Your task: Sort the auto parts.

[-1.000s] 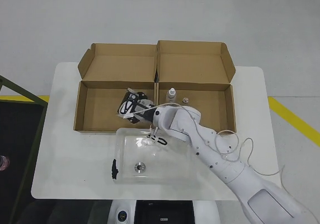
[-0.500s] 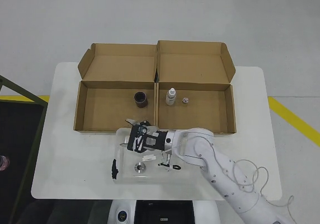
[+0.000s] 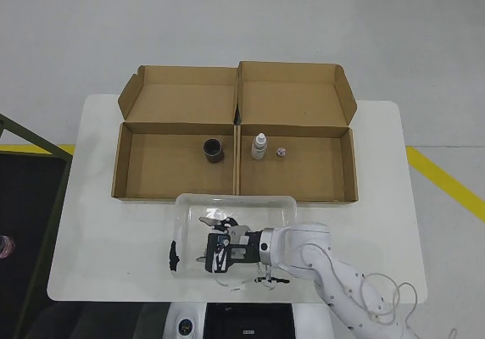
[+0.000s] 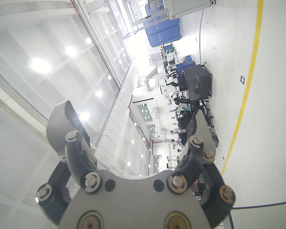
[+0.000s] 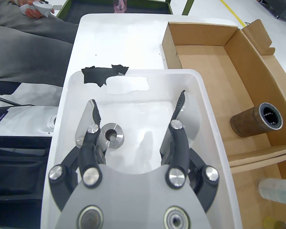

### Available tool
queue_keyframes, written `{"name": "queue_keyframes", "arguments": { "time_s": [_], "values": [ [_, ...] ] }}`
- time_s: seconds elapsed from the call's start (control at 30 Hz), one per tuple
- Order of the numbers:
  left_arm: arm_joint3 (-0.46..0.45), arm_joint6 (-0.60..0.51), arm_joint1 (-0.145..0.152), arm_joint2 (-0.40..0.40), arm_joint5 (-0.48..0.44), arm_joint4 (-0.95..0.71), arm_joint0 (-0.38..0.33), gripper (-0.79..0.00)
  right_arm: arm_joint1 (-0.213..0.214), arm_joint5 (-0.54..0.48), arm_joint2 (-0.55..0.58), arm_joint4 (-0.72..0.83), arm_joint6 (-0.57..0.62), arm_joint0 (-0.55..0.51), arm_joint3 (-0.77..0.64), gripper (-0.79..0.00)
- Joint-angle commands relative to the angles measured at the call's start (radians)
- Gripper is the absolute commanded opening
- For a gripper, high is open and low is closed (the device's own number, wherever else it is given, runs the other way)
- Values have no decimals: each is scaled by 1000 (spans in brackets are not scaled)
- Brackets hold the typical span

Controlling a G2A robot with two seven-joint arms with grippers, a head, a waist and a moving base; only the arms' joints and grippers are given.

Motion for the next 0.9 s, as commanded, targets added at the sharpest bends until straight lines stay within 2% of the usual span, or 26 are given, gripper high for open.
{"name": "queue_keyframes", "arguments": {
  "time_s": [0.0,0.6,0.7,0.87],
  "values": [
    [0,0,0,0,0,0,0,0,3,-10,-4,-9,3,-5,4,-206],
    [0,0,0,0,0,0,0,0,2,-18,-68,-2,43,55,124,-206],
    [0,0,0,0,0,0,0,0,-1,-9,-77,2,49,71,151,-222],
    [0,0,0,0,0,0,0,0,-4,0,-92,8,49,94,189,-296]
  ]
}}
